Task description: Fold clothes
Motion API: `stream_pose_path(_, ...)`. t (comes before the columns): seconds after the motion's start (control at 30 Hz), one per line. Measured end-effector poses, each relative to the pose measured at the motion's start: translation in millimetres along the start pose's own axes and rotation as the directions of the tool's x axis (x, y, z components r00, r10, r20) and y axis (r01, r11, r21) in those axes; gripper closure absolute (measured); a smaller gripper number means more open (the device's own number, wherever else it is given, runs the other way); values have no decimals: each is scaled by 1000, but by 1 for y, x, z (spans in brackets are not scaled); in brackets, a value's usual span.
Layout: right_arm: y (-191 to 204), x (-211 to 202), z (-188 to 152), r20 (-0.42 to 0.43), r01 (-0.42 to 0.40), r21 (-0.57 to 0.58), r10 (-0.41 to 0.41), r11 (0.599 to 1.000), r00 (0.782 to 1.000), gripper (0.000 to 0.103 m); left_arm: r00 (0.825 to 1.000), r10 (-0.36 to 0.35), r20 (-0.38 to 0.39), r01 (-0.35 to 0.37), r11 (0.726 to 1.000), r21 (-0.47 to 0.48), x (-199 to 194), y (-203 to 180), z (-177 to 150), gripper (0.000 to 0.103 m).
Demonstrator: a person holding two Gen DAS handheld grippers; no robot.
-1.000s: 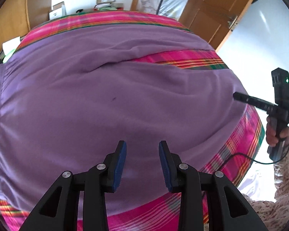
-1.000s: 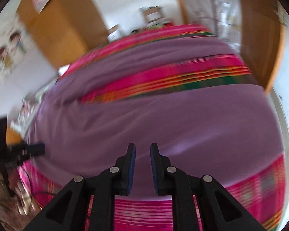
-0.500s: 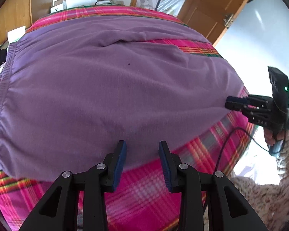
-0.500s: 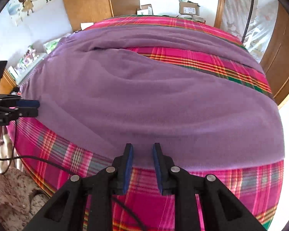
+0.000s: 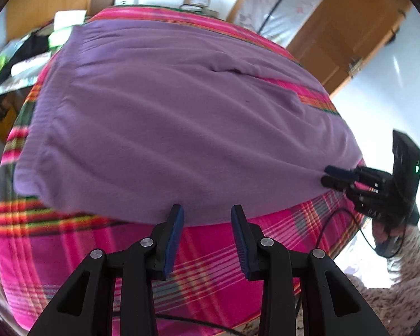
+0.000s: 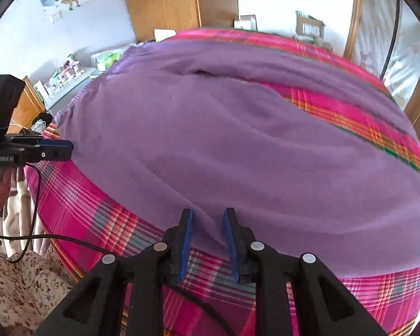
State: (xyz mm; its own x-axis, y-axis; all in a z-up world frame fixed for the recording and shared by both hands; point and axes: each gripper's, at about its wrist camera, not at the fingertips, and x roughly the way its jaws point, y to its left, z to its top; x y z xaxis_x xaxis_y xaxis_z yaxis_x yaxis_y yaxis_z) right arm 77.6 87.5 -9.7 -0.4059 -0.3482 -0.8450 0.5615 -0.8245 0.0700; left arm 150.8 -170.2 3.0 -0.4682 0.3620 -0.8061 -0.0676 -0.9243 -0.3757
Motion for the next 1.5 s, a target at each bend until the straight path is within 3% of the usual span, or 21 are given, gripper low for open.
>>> stream_pose_path(0.13, 6, -5, -7, -29, -21, -20, 20, 1000, 999, 78, 1000, -3, 11, 3, 999, -33, -5, 12, -3, 67)
stream_pose_path(0.27, 6, -11, 0, -29, -60, -8, 60, 998, 998, 78, 999, 43, 27, -42, 997, -58, -10, 24, 0, 66)
stream_pose_path(0.43, 9, -2, 13, -25, -59, 1, 59, 998, 998, 78, 996, 34, 82, -20, 985, -170, -26, 51, 4, 66)
stream_pose_path(0.57, 21, 5, 16, -45, -78, -35, 76, 996, 996, 77, 992, 76, 100, -53, 974, -219, -36, 68, 2, 66)
stream_pose_path(0.8, 39, 3, 34, -30, -130, -94, 128, 987, 991, 78, 965, 204, 162, -133, 921, -366, -54, 98, 12, 65)
stream_pose_path(0.9, 51, 9, 44, -19, -156, -106, 155, 982, 988, 75, 951, 255, 175, -170, 903, -394, -56, 102, 15, 54)
stream_pose_path(0.97, 62, 13, 48, -16, -173, -131, 172, 976, 985, 73, 938, 296, 183, -205, 895, -396, -58, 101, 17, 54)
stream_pose_path(1.27, 115, 30, 66, -11, -242, -217, 245, 946, 969, 65, 954, 288, 87, -232, 888, -398, -40, 113, 26, 53)
stream_pose_path(1.5, 154, 45, 68, -27, -258, -298, 262, 919, 965, 60, 959, 277, 66, -236, 902, -361, -31, 109, 28, 53)
